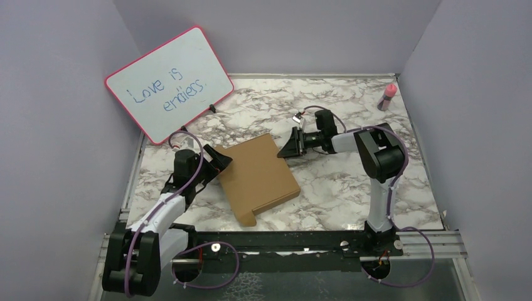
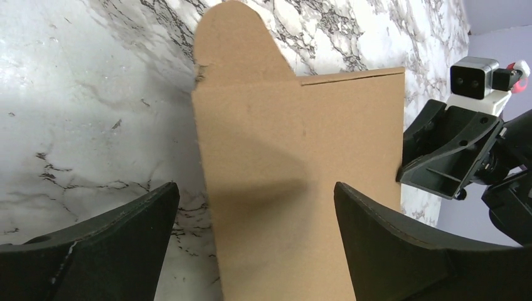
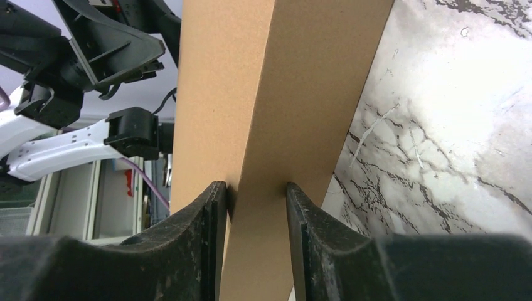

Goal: Fold the paper box

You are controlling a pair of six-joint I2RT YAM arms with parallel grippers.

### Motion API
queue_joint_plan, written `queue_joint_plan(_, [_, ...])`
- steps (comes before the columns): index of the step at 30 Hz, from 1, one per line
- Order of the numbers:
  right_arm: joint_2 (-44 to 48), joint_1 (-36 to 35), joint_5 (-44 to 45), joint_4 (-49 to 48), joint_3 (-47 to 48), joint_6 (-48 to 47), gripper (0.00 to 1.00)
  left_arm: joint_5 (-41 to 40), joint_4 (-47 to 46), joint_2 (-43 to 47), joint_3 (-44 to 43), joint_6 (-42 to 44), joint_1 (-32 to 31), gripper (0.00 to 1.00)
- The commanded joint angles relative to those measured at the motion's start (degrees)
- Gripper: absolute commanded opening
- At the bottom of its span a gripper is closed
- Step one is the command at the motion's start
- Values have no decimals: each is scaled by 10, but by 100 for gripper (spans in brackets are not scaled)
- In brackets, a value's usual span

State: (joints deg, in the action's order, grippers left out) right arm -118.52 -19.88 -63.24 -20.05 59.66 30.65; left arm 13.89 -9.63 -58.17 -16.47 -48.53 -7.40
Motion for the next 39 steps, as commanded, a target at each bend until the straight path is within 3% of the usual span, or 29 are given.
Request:
queue_joint_plan(1, [-39, 19, 10, 33, 9, -38, 40, 26, -20, 7, 1, 5, 6, 94])
queue_joint_plan(13, [-73, 49, -6, 56, 26, -48, 34, 121, -104, -38, -25, -44, 7, 94])
queue_joint_plan(20, [-85, 56, 31, 111, 57, -81, 33, 161, -118, 3, -48, -54, 6, 94])
queue_joint_plan(28, [-88, 57, 48, 140, 73, -109, 33, 60, -95, 108, -11, -67, 6, 89])
queue_joint_plan(31, [-84, 57, 49, 147, 79, -114, 33, 63, -98, 85, -10, -64, 2, 81])
queue_joint_plan(39, [-81, 57, 55, 158, 97, -120, 33, 103, -142, -27, -54, -49, -19, 76])
